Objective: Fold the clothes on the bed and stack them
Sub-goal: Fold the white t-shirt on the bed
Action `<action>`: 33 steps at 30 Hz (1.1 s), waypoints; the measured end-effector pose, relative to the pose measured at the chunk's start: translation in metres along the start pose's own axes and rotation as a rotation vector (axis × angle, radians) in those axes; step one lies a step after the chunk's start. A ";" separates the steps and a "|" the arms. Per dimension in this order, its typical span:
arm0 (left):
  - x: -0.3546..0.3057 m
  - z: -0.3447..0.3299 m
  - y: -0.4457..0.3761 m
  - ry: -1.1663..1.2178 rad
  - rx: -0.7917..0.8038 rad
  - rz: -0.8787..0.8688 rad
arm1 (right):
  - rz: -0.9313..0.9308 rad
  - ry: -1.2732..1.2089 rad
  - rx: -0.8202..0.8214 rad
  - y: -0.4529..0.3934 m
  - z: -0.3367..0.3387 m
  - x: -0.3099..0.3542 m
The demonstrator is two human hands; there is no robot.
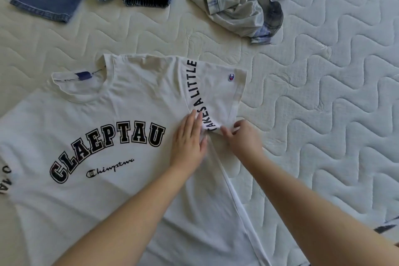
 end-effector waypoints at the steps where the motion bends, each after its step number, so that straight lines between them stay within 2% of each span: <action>1: 0.001 -0.008 0.011 -0.032 0.040 0.008 | -0.027 -0.050 0.024 0.000 -0.003 0.001; 6: 0.008 -0.025 0.032 -0.134 0.163 0.081 | -0.096 -0.145 0.088 0.002 -0.005 -0.004; 11: -0.004 -0.029 0.044 -0.267 0.238 -0.023 | -0.038 -0.108 -0.054 0.012 0.015 -0.016; 14: 0.002 -0.037 0.057 -0.247 0.331 0.067 | -0.053 -0.148 -0.095 0.024 0.016 -0.022; 16: 0.002 -0.037 0.050 -0.270 0.356 0.099 | 0.072 -0.122 -0.229 0.038 0.026 -0.012; 18: -0.001 -0.034 0.042 -0.290 0.385 0.078 | 0.291 0.032 -0.315 0.055 0.025 0.008; 20: 0.003 -0.028 0.045 -0.298 0.411 0.063 | 0.436 0.232 -0.268 0.066 0.009 0.023; 24: 0.021 -0.015 0.089 -0.285 0.479 0.104 | 0.528 0.570 0.020 0.078 -0.040 0.025; 28: 0.050 0.020 0.146 -0.279 0.499 0.188 | 0.449 0.609 0.120 0.097 -0.045 0.029; 33: 0.096 0.073 0.185 -0.226 0.357 0.330 | 0.531 0.613 0.084 0.125 -0.052 0.073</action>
Point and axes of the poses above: each hand's wrist, its own y-axis away from the middle knuckle, its own z-axis out of the back of the hand, x = y × z, the point moved 9 cm from there along -y, towards the middle knuckle, and after that the axes turned 11 degrees about y, right-handed, at the moved point
